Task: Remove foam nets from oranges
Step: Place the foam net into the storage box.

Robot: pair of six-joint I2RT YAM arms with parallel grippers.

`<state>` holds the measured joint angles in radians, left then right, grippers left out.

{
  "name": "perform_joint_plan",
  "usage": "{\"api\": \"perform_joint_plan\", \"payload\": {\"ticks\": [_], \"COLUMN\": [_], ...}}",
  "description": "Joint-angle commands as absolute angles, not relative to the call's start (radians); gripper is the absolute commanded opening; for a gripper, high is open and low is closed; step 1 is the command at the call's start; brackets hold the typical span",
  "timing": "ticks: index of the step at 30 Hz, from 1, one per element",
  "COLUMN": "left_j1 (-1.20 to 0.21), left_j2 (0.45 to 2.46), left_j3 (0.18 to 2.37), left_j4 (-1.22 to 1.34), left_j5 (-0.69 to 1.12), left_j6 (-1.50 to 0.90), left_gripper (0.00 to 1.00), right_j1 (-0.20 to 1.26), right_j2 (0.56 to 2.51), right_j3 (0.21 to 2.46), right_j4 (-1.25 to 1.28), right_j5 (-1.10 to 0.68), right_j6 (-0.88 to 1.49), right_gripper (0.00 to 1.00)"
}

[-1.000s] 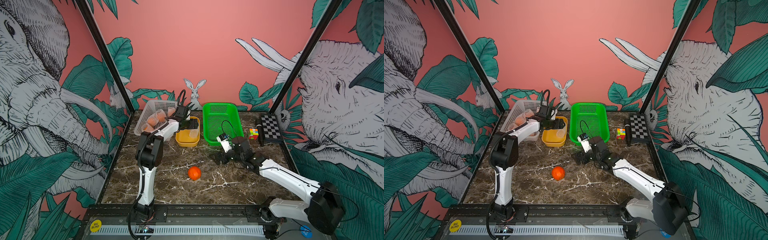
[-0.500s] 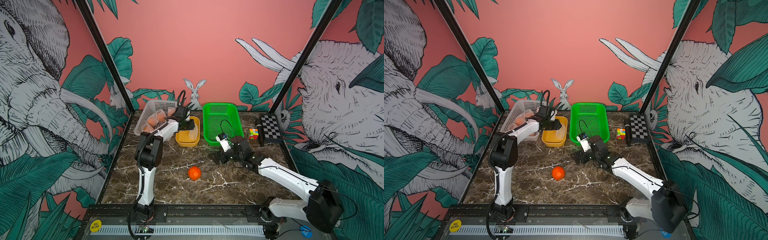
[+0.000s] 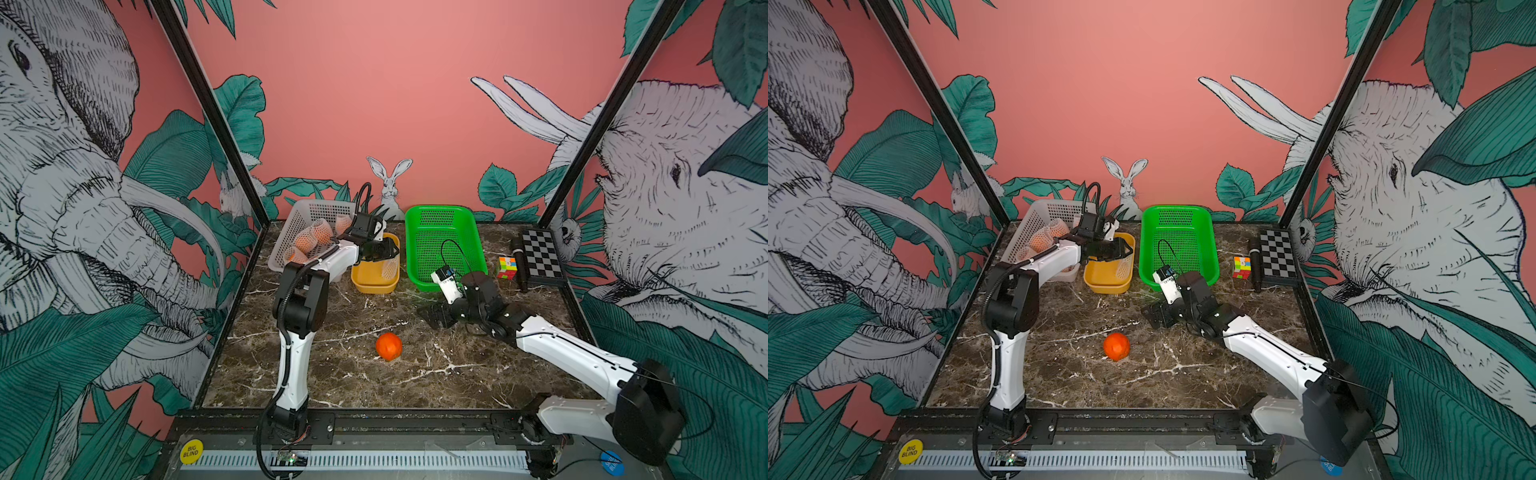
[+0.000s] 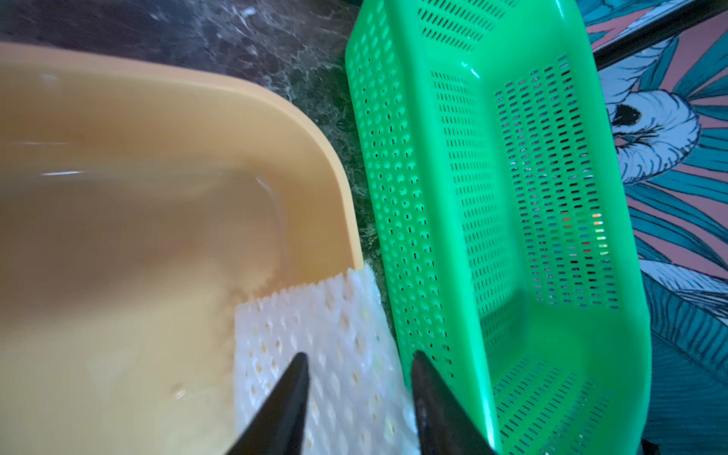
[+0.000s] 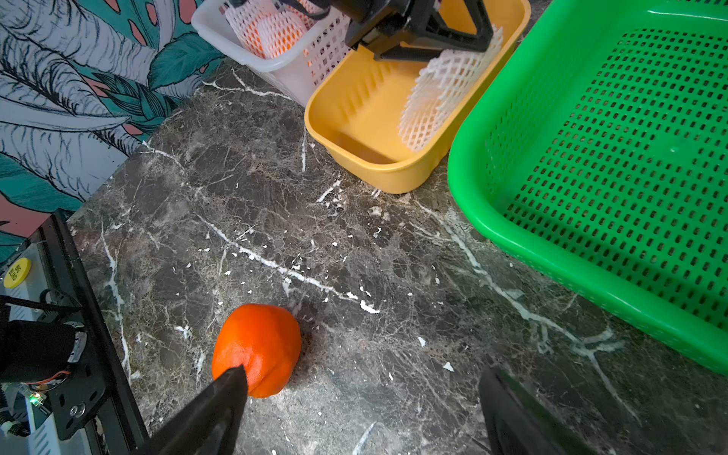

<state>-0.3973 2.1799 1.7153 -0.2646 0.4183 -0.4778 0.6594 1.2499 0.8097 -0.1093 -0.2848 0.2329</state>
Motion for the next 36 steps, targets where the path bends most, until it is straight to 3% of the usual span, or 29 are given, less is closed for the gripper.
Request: {"api": "perform_joint_plan", "payload": {"ticks": [1, 11, 17, 28, 36], "left_j1": [-0.402, -0.399, -0.394, -0.397, -0.397], "left_j2": [2.187, 2.147, 2.034, 1.895, 1.691], "left_j3": [1.705, 1.674, 1.645, 1.530, 1.354], "left_j4": [-0.208, -0.202, -0.285, -0.325, -0.333], "left_j5": [0.478, 0.439, 0.262, 0.166, 0.225], "left_j6": [-0.523, -0.496, -0.374, -0.322, -0.391], "left_gripper": [0.54, 0.81, 0.99, 0.99, 0.99], "right_j1": [0.669, 0.671, 0.680, 0.837, 0.915], "right_j2": [1.252, 1.238, 1.199, 1.232, 1.340], "right_j3": [0.837, 0.848, 0.824, 0.704, 0.670], "right_j4": [-0.103, -0.125, -0.099, 0.113, 0.259], "right_j5": [-0.287, -0.282, -0.324, -0.446, -0.421], "right_j6": [0.227, 0.207, 0.107, -0.193, -0.264], "right_gripper": [0.92, 0.93, 0.95, 0.99, 0.99]}}
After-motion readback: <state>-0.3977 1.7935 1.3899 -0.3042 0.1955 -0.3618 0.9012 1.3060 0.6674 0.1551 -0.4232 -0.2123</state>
